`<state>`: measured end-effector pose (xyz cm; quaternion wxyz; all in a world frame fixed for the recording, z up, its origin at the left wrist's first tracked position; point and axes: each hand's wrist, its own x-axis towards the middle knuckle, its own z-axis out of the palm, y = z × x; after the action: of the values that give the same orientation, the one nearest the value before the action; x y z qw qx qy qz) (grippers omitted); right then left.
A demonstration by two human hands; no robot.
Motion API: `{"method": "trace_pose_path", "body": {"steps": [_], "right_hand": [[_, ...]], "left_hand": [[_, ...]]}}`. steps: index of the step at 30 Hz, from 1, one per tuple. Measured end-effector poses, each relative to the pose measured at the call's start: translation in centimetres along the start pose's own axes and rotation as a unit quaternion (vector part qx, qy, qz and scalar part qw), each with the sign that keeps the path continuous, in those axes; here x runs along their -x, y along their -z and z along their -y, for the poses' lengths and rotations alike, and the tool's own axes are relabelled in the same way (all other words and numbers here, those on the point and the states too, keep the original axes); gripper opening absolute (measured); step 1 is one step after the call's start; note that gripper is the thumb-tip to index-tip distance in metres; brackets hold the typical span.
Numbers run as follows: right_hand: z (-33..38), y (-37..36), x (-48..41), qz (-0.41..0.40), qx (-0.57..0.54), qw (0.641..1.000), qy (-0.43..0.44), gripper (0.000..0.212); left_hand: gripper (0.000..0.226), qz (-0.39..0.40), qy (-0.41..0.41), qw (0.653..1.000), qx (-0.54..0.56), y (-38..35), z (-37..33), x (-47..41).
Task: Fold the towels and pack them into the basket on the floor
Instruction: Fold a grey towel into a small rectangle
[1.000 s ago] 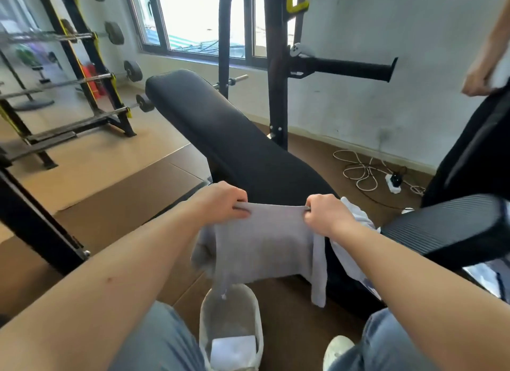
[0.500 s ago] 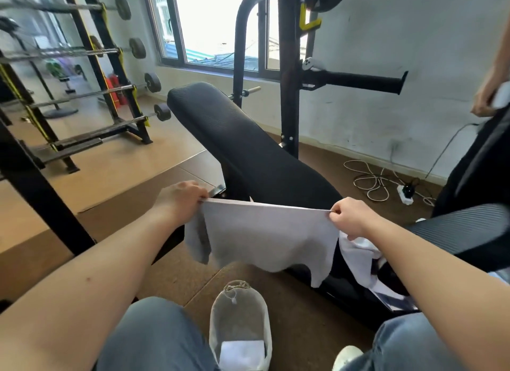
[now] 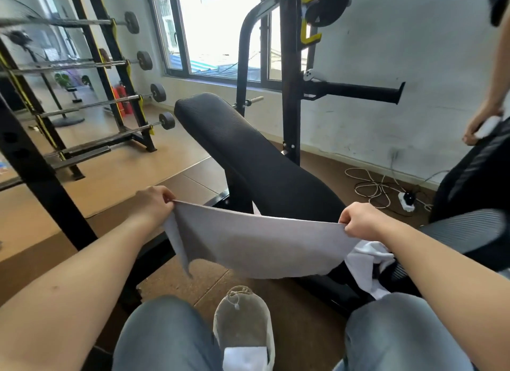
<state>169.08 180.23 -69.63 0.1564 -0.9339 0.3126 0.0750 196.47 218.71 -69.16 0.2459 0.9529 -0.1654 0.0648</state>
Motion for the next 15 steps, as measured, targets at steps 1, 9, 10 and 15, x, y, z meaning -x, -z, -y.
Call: {"method": "trace_pose_path", "body": {"steps": [1, 9, 10, 15], "right_hand": [[-0.2, 0.0, -0.1, -0.021, -0.013, 1.000, -0.003, 0.030], [-1.4, 0.2, -1.5, -0.172, -0.159, 0.972, -0.015, 0.012], [-1.4, 0.1, -2.0, -0.181, -0.170, 0.969, -0.018, 0.013], [-1.9, -0.9, -5.2, -0.208, -0.189, 0.958, -0.047, 0.016]], "left_hand": [[0.016, -0.005, -0.002, 1.000, -0.006, 0.2, 0.2, 0.0], [0.018, -0.157, -0.020, 0.986, 0.051, 1.1, -1.1, -1.8], [0.019, -0.169, -0.021, 0.984, 0.054, 1.1, -1.8, -2.2], [0.020, -0.198, -0.035, 0.977, 0.068, -0.3, -5.3, -5.8]]}}
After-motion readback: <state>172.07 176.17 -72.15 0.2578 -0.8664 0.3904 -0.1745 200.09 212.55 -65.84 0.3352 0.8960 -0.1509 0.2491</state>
